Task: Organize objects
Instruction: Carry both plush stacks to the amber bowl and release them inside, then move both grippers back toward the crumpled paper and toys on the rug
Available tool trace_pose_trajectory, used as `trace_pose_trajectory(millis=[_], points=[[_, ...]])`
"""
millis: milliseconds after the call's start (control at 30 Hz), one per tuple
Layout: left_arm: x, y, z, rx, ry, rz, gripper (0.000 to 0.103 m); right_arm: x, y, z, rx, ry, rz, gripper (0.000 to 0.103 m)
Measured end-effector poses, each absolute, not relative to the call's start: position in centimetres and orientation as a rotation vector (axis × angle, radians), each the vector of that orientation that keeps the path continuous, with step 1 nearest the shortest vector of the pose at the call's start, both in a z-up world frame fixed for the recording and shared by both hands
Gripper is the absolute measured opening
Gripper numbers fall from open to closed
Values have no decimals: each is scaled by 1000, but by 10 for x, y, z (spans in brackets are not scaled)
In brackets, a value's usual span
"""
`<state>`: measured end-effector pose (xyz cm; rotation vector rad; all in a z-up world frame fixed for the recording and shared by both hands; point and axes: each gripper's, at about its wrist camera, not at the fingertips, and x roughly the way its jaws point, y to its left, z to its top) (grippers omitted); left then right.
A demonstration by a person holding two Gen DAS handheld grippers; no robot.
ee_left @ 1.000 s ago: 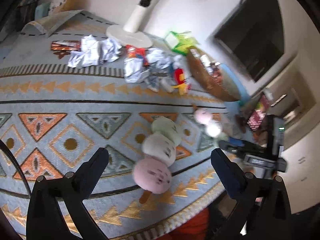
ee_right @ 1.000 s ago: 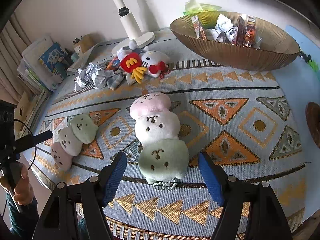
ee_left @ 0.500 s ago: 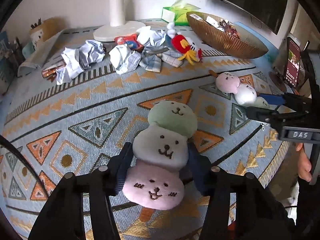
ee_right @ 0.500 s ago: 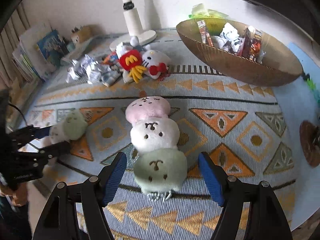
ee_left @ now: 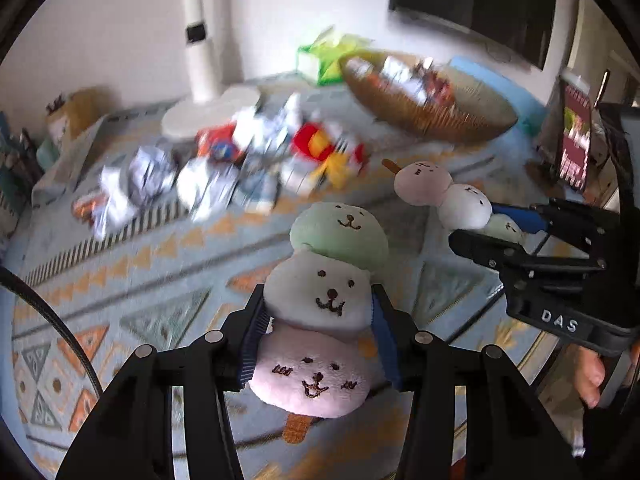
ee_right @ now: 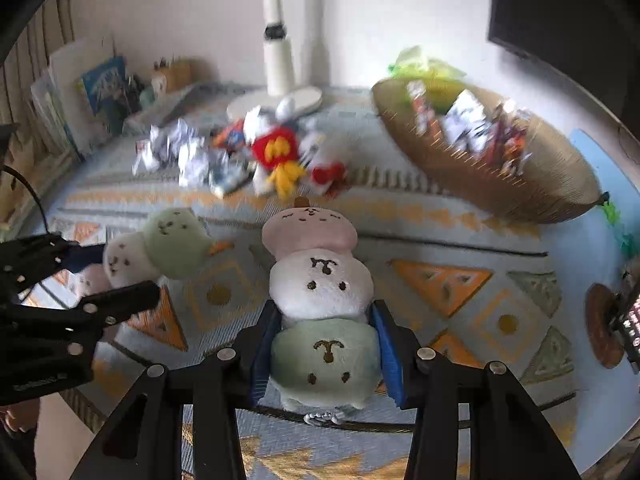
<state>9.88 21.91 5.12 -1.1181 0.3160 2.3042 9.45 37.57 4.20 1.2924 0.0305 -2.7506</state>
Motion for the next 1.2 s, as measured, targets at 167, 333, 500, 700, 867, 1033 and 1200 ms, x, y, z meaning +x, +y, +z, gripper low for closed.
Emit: trace_pose_trajectory(millis=[167, 333, 500, 700, 867, 1033, 1200], points=[[78, 265, 91, -1003, 256, 2322, 46, 91, 413, 91, 1143, -107, -2878, 44], [39, 312, 131, -893, 133, 2319, 46, 73, 474, 148, 962, -321, -3083, 45], [2, 363, 138, -901, 85, 2289, 46, 49, 531, 172, 938, -523, -3211, 45], [-21, 397, 125, -858, 26, 2271, 53, 19, 563, 174, 976, -650, -3191, 45], [-39, 401, 110, -966, -44, 2216, 69, 3, 571, 158, 1061, -726, -3161, 73], [-32, 372, 114, -958, -85, 2211, 69, 12, 570, 151, 1046, -772, -3099, 74], [-18, 328, 123, -943, -120, 2232, 69, 29, 554, 147, 1049, -736, -3030, 74]])
